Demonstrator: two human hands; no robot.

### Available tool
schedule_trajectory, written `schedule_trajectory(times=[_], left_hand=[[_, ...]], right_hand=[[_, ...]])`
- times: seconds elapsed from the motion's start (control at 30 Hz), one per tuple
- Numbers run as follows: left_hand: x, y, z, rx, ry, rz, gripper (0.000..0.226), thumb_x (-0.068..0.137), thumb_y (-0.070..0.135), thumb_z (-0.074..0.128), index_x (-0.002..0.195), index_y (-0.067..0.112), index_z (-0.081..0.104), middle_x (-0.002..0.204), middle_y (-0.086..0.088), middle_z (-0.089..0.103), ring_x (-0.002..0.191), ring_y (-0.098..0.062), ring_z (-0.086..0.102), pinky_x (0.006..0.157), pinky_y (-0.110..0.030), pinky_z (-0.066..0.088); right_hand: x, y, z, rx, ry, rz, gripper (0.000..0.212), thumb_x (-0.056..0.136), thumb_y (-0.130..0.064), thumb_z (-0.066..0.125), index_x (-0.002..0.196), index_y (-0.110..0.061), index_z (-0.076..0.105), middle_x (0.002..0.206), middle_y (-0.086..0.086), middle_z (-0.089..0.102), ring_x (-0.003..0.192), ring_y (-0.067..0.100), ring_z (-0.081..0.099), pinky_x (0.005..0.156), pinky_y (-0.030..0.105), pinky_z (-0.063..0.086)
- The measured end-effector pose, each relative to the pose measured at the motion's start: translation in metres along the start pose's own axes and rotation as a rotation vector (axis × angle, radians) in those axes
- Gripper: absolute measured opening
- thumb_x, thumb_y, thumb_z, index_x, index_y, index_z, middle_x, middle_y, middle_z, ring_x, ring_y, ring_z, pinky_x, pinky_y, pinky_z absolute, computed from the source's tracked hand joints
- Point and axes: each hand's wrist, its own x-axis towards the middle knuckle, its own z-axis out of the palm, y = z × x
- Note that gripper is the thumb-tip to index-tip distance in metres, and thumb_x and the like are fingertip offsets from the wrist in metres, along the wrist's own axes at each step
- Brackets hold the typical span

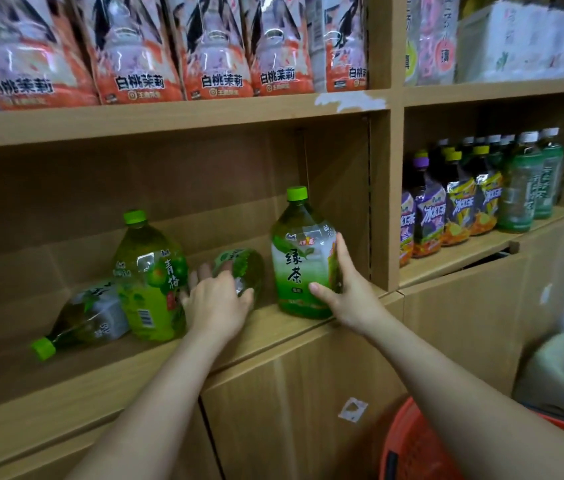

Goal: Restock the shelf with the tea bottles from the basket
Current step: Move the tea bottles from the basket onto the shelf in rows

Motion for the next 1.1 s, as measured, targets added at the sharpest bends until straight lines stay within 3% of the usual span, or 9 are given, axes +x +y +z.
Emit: schedule_trajectory(times=[0.13, 0.2, 0.27, 0.37, 0.57, 0.8, 0.87, 0.97, 1.1], left_hand=[[-0.038, 0.025, -0.003, -0.468, 0.145, 0.268, 0.055, 0.087, 0.02, 0.058, 0.139, 0.021, 0.042, 0.133, -0.006, 0.046, 0.121, -0.022, 0.043, 0.103, -0.033, 0.036], [-0.061, 0.047, 0.003, -0.574, 0.186, 0.416, 0.048, 0.083, 0.012, 0.059, 0.13, 0.02, 0.053, 0.126, 0.0, 0.049, 0.114, -0.014, 0.049, 0.098, -0.026, 0.04], [-0.084, 0.07, 0.018, -0.685, 0.137, 0.494, 0.037, 0.081, 0.012, 0.058, 0.117, 0.019, 0.064, 0.115, 0.004, 0.053, 0.105, -0.012, 0.054, 0.091, -0.031, 0.048], [-0.121, 0.108, 0.055, -0.804, -0.052, 0.554, 0.031, 0.078, 0.015, 0.052, 0.104, 0.018, 0.069, 0.103, 0.004, 0.06, 0.095, -0.012, 0.059, 0.084, -0.028, 0.049], [-0.208, 0.19, 0.137, -0.649, -0.521, 0.734, 0.03, 0.084, 0.0, 0.052, 0.101, 0.016, 0.071, 0.099, -0.001, 0.072, 0.096, -0.018, 0.065, 0.087, -0.023, 0.041], [-0.31, 0.275, 0.209, -0.349, -0.863, 0.931, 0.029, 0.094, 0.026, 0.051, 0.12, 0.019, 0.062, 0.12, -0.002, 0.065, 0.112, -0.022, 0.058, 0.093, -0.033, 0.045], [-0.339, 0.293, 0.234, -0.211, -0.923, 0.893, 0.048, 0.092, 0.038, 0.053, 0.133, 0.014, 0.049, 0.127, -0.011, 0.057, 0.117, -0.03, 0.052, 0.096, -0.037, 0.043], [-0.371, 0.317, 0.269, -0.114, -1.061, 0.62, 0.087, 0.084, 0.053, 0.06, 0.147, 0.01, 0.018, 0.141, -0.021, 0.04, 0.125, -0.039, 0.044, 0.1, -0.043, 0.041], [-0.392, 0.324, 0.299, -0.165, -1.206, 0.287, 0.119, 0.074, 0.04, 0.077, 0.149, 0.026, -0.014, 0.151, -0.025, 0.022, 0.131, -0.04, 0.04, 0.104, -0.045, 0.037]], right_hand=[[-0.018, 0.008, -0.016, -0.004, -0.024, 0.046, 0.078, 0.09, 0.003, 0.054, 0.151, -0.023, 0.013, 0.146, 0.003, 0.043, 0.139, 0.013, 0.035, 0.111, 0.024, 0.028], [-0.041, 0.011, -0.036, 0.055, 0.083, 0.042, 0.072, 0.088, 0.006, 0.055, 0.148, -0.02, 0.025, 0.132, 0.007, 0.057, 0.123, 0.008, 0.051, 0.097, 0.015, 0.037], [-0.073, 0.016, -0.067, 0.137, 0.194, 0.063, 0.056, 0.087, 0.008, 0.055, 0.134, -0.021, 0.045, 0.111, 0.009, 0.067, 0.096, 0.009, 0.061, 0.082, 0.019, 0.046], [-0.135, 0.034, -0.12, 0.104, 0.229, 0.174, 0.035, 0.09, 0.005, 0.053, 0.109, -0.024, 0.059, 0.095, 0.008, 0.069, 0.082, 0.018, 0.063, 0.069, 0.025, 0.049], [-0.264, 0.115, -0.21, -0.297, 0.321, 0.507, 0.036, 0.085, -0.001, 0.062, 0.116, -0.02, 0.058, 0.092, 0.01, 0.068, 0.073, 0.017, 0.06, 0.073, 0.032, 0.05], [-0.347, 0.184, -0.256, -0.546, 0.168, 0.815, 0.057, 0.085, -0.017, 0.064, 0.138, -0.016, 0.043, 0.119, 0.013, 0.063, 0.109, 0.028, 0.06, 0.093, 0.03, 0.043], [-0.365, 0.198, -0.253, -0.614, 0.076, 0.866, 0.062, 0.086, -0.017, 0.06, 0.143, -0.015, 0.034, 0.127, 0.016, 0.059, 0.116, 0.03, 0.056, 0.093, 0.03, 0.042], [-0.386, 0.213, -0.24, -0.71, -0.042, 0.887, 0.068, 0.087, -0.019, 0.053, 0.148, -0.017, 0.023, 0.14, 0.018, 0.045, 0.126, 0.034, 0.047, 0.1, 0.037, 0.041], [-0.388, 0.226, -0.235, -0.777, -0.144, 0.88, 0.07, 0.088, -0.019, 0.051, 0.148, -0.022, 0.016, 0.142, 0.018, 0.038, 0.124, 0.038, 0.047, 0.101, 0.046, 0.043]])
